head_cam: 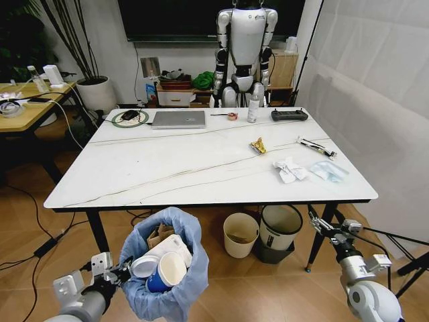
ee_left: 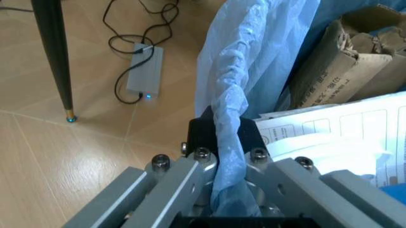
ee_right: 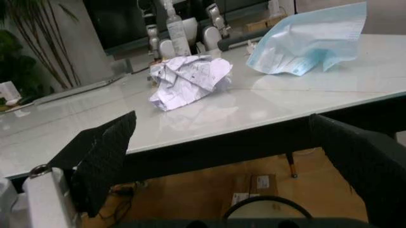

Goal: Pick up the trash bin and place the trash from the table into it.

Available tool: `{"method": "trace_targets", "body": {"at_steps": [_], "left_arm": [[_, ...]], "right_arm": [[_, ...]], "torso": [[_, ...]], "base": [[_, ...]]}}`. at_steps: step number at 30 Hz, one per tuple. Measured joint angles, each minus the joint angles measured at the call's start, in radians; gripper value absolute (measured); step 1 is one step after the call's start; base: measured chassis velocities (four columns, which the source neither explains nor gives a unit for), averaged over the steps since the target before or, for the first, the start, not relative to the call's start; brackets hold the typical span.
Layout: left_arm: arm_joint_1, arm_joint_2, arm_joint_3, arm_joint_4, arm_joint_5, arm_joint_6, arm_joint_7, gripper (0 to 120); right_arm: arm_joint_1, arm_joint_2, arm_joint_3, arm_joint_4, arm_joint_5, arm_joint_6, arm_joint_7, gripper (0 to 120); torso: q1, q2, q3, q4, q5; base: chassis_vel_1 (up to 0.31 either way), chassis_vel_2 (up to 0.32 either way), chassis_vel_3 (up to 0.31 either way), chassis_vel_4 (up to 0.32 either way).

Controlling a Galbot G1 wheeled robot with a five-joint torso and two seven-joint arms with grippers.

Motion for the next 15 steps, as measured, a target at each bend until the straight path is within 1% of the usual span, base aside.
{"method": "trace_targets", "body": {"at_steps": [7,15], "left_arm": [[0.002,-0.002,0.002,-0.001,0.006,0.0,0.001,0],[0.005,-0.005,0.003,-0.005,0.011,-0.001,0.002,0]], "right_arm": [[-0.006,0.002,0.006,0.003,0.001,0.0,-0.004,100],[-0.01,0.0,0.011,0.009,0.003,0.0,-0.006,100]], "torso": [[0.0,0.0,0.0,0.0,-0.0002],[0.0,0.0,0.0,0.0,0.0002]], "base": [[-0.006,-0.007,0.008,0.008],[-0.083,-0.09,0.07,0.073]]}}
